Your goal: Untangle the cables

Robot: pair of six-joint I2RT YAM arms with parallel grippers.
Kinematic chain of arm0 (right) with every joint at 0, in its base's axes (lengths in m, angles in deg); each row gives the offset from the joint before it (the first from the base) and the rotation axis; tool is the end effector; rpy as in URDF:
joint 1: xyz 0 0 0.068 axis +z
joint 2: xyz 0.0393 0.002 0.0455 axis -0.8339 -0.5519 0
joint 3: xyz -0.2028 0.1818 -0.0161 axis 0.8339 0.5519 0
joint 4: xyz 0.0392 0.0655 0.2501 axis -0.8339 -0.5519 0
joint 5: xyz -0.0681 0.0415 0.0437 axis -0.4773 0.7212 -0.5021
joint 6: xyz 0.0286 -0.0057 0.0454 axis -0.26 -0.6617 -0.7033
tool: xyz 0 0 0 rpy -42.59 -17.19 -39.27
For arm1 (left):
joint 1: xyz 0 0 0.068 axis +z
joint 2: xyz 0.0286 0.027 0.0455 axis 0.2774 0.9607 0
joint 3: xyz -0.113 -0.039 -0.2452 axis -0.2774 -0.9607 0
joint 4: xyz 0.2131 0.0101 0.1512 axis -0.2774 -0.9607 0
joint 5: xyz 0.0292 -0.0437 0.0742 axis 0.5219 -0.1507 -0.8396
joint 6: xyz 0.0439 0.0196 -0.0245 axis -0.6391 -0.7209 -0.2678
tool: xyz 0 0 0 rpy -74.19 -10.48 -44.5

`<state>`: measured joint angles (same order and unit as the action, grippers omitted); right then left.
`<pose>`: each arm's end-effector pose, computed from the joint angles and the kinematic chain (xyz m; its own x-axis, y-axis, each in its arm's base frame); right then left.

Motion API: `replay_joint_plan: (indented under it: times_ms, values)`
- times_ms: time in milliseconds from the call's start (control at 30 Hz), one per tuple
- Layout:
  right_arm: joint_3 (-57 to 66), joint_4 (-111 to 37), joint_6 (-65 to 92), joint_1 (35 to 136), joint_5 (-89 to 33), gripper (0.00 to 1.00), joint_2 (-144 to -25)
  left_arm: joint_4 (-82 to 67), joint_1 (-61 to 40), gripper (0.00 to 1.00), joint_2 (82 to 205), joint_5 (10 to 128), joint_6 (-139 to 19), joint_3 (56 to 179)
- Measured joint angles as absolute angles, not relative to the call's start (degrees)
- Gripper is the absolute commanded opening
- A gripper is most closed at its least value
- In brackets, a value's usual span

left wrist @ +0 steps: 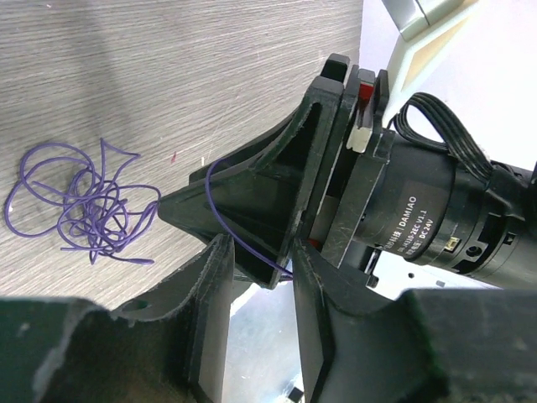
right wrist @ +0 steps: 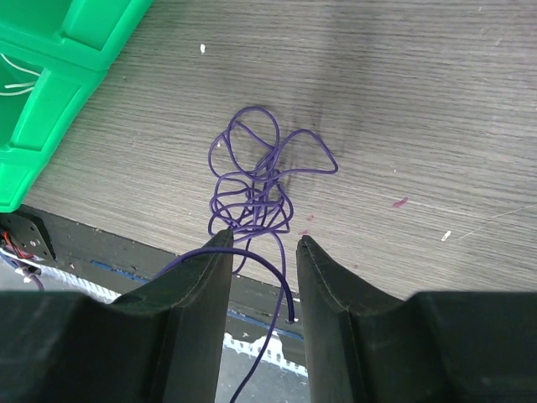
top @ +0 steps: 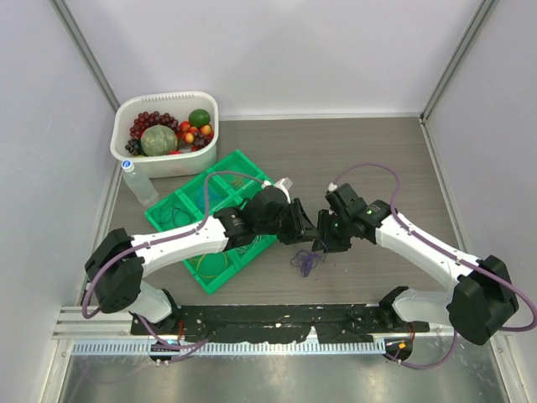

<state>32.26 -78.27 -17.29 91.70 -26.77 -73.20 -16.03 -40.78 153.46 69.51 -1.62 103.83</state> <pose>0.1822 0.1352 0.2284 -0.9614 0.0606 -0.2682 -0.0479 0.9236 0.3804 0.1787 -0.2842 0.2615 -0.9462 -0.2467 -0.2092 0.0317 0.5729 -0.8190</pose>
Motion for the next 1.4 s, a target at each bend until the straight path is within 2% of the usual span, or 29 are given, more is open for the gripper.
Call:
replay_joint_plan:
  times_ms: [300,400,500,767,900,1033,1100,1133,1200,1400]
  values:
    - [32.2,-78.5,-17.3,91.8,-27.1,0.41,-73.2,-16.1,-40.9,0.33,153.7,70.0,-1.4,104.2]
    - [32.1,-78.5,-17.3,91.8,-27.4,0.42,-73.2,-15.7,-40.9,0.19,154.1,70.9,-1.2,104.3]
    - [32.0,-78.6,-17.3,91.8,-27.9,0.41,-73.2,-15.3,-41.2,0.00,154.5,71.5,-1.2,105.1]
    - [30.7,-80.4,-18.8,92.8,-32.7,0.43,-73.2,-17.1,-42.0,0.00,152.1,68.2,-3.9,104.9]
    - [29.8,-82.7,-19.3,90.5,-39.6,0.48,-73.3,-23.1,-42.1,0.00,142.9,65.0,-5.1,101.2]
    - [29.9,-84.0,-18.3,86.0,-41.4,0.52,-74.3,-27.6,-42.1,0.00,133.0,61.6,-6.2,100.7]
    - [30.6,-82.9,-16.3,84.0,-38.6,0.54,-74.8,-29.3,-42.1,0.00,129.0,60.2,-6.7,101.5]
    - [31.1,-82.0,-15.4,83.4,-36.1,0.60,-74.8,-29.9,-42.1,0.00,128.0,59.8,-7.0,102.2]
    - [33.0,-78.6,-13.9,83.0,-28.1,0.66,-74.3,-31.3,-42.1,0.00,126.4,58.9,-7.4,104.4]
    - [37.5,-66.2,-14.1,86.4,-9.2,0.67,-71.0,-33.2,-42.1,0.00,128.0,58.5,-8.0,112.1]
